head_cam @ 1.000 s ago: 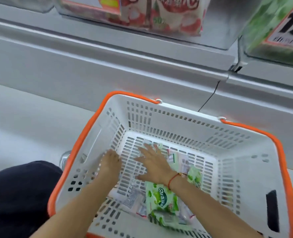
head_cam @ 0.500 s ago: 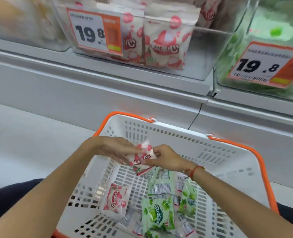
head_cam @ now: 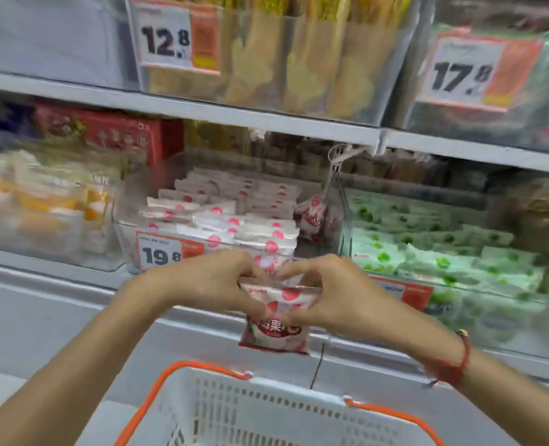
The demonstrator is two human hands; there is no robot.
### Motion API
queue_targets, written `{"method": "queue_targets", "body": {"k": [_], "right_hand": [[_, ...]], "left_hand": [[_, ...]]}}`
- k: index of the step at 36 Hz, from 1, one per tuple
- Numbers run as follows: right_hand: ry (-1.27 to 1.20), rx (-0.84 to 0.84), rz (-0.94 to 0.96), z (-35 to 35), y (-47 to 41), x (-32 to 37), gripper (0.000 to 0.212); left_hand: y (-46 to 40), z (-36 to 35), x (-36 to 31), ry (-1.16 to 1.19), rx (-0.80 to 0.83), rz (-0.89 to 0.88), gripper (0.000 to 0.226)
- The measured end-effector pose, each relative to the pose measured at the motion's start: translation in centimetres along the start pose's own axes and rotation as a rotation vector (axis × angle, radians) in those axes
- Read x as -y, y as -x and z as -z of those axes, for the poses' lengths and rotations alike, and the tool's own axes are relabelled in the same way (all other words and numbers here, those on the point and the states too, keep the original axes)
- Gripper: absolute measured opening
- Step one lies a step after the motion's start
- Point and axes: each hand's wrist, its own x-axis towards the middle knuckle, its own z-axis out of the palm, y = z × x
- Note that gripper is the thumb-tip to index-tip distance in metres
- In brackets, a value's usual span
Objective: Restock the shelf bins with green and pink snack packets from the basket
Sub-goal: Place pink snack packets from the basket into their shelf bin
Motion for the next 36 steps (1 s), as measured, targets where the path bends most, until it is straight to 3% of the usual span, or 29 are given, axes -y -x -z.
{"method": "queue_targets", "body": {"k": [2,4,7,9,11,15,19,22,27,32,36], "right_hand": [[0.143,0.059,0.009,2.1,-0.2,0.5,0.019],[0.158,0.111,-0.043,4.1,-0.3,0.7,0.022],[0.074,-0.056,-0.174,6.8,-0.6,0.2,0.030],[-0.023,-0.212,-0.208,7.6,-1.4,-0.3,0.019],[0.006,-0.309,-0.240,7.3,-3.0,-0.6,0.011],[0.264,-0.424,-0.275,5.6,-6.7,-1.2,0.021],[0.614,-0.416,-0.255,4.8,-9.4,-0.9,0.020],[0.836,-0.327,-0.258,4.1,-11.8,-1.0,0.034],[0.832,-0.132,-0.337,3.2,-15.5,-1.3,0.029],[0.604,0.139,-0.425,5.1,-18.1,-1.2,0.034],[0.625,0.080,-0.490,4.8,-19.0,-2.9,0.038]], "left_hand": [[-0.3,1.0,-1.3,0.065,-0.062,-0.079,0.023],[-0.5,2.4,-2.2,0.202,-0.190,-0.116,0.016],[-1.7,4.5,-2.1,0.295,-0.443,-0.121,0.025],[-4.0,5.3,-1.4,0.123,-0.527,-0.038,0.029],[-7.0,5.0,-0.5,-0.127,-0.445,0.085,0.040],[-11.2,3.2,1.0,-0.406,-0.188,0.225,0.059],[-12.0,2.9,2.3,-0.495,-0.171,0.226,0.063],[-11.6,3.1,2.5,-0.506,-0.176,0.207,0.063],[-11.6,3.1,2.9,-0.537,-0.177,0.205,0.063],[-11.6,3.0,2.9,-0.568,-0.167,0.200,0.065],[-11.7,2.9,3.0,-0.581,-0.162,0.193,0.065]]}}
